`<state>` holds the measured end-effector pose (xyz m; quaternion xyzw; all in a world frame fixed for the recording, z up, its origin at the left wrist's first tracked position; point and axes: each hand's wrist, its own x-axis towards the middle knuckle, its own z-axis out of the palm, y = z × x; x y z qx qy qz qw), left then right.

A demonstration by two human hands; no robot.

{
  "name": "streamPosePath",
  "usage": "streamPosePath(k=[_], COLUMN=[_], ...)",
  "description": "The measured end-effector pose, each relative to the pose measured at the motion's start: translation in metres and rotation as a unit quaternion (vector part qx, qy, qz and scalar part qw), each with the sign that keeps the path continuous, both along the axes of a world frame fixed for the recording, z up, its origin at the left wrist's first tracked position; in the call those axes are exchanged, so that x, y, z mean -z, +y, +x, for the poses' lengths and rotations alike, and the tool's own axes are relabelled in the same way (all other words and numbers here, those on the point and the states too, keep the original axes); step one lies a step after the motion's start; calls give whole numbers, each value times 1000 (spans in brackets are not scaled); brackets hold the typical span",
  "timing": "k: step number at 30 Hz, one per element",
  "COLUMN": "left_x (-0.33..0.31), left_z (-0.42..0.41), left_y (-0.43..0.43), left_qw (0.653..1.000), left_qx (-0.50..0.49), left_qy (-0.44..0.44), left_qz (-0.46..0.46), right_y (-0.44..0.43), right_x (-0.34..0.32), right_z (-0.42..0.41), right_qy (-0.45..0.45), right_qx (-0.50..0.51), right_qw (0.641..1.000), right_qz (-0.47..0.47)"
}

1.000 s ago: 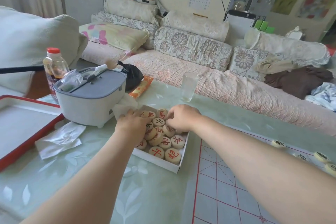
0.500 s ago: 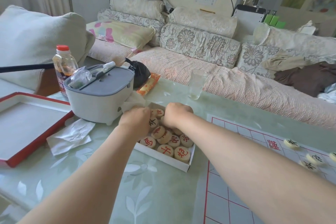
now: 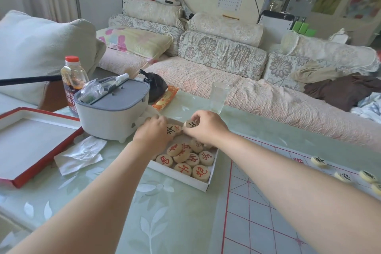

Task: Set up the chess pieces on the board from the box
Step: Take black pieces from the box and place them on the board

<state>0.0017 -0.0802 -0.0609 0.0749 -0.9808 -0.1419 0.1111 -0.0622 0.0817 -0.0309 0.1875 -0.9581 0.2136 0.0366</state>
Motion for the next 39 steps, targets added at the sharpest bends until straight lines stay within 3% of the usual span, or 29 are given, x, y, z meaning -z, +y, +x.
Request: streamPosePath(k=[9, 24, 33, 39], left_x=[-24, -38, -15, -6], left_z=[4, 34, 44, 51], left_y=[100, 326, 410, 445], left_qw=[990, 940, 921, 910], left_qx=[134, 339, 382, 390], left_qy=[34, 12, -61, -85], left_qz=[-19, 24, 58, 110], right_y=[125, 365, 494, 525], right_x=[-16, -8, 8, 17], right_z=[49, 129, 149, 165], right_qy=[-12, -9, -45, -84], right_qx=[17, 184, 309, 314], right_qw=[997, 976, 944, 943], right_qz=[-78, -113, -104, -67])
